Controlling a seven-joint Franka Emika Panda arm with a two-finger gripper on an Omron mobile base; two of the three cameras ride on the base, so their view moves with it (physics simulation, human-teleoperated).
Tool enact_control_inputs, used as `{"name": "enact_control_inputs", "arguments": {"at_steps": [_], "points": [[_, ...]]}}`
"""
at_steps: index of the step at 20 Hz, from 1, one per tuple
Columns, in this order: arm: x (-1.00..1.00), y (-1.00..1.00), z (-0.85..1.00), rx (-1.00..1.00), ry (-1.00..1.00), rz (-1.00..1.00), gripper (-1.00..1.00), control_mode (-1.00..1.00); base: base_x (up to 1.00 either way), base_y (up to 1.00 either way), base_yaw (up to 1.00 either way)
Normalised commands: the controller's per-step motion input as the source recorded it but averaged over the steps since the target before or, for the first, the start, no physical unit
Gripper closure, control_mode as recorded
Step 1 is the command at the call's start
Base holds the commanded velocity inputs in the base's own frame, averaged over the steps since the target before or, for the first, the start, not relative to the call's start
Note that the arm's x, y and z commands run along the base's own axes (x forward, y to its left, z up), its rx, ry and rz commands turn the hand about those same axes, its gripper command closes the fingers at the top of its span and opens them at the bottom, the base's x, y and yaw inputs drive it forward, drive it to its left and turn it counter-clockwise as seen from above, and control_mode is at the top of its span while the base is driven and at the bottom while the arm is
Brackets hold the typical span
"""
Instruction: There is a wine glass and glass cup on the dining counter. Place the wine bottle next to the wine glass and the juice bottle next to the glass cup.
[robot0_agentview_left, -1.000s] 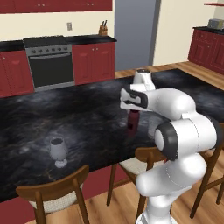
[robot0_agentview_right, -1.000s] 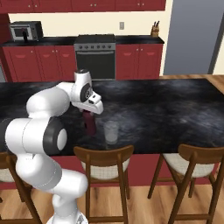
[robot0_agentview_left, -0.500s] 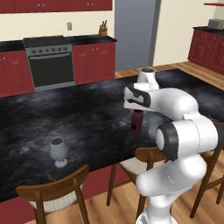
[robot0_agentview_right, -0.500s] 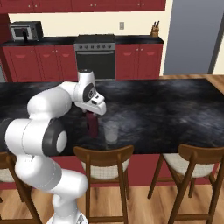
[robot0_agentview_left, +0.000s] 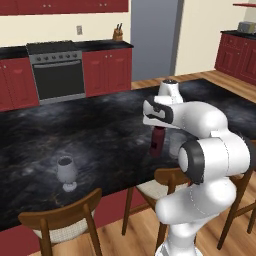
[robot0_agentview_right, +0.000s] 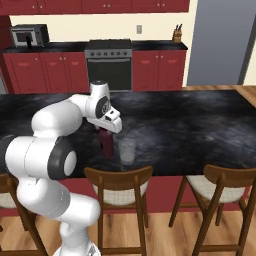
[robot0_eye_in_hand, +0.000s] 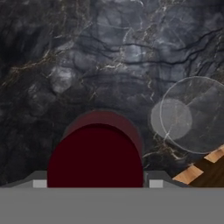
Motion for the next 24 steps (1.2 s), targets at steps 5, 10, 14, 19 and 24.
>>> {"name": "enact_control_inputs", "arguments": {"at_steps": [5,10,14,19,24], "points": [[0.00,0.00,-0.33,0.01,0.00,0.00,1.00,-1.00,0.00,0.00,0.00],[0.00,0.00,-0.32,0.00,0.01,0.00,1.00,-1.00,0.00,0.00,0.00],[-0.08,0.00,-0.28,0.00,0.00,-0.02,-1.00,-1.00,0.00,0.00,0.00],[-0.10,-0.02,-0.08,0.00,0.00,-0.01,-1.00,-1.00,0.00,0.00,0.00],[-0.14,-0.01,0.00,0.00,0.00,-0.01,-1.00,-1.00,0.00,0.00,0.00]]}}
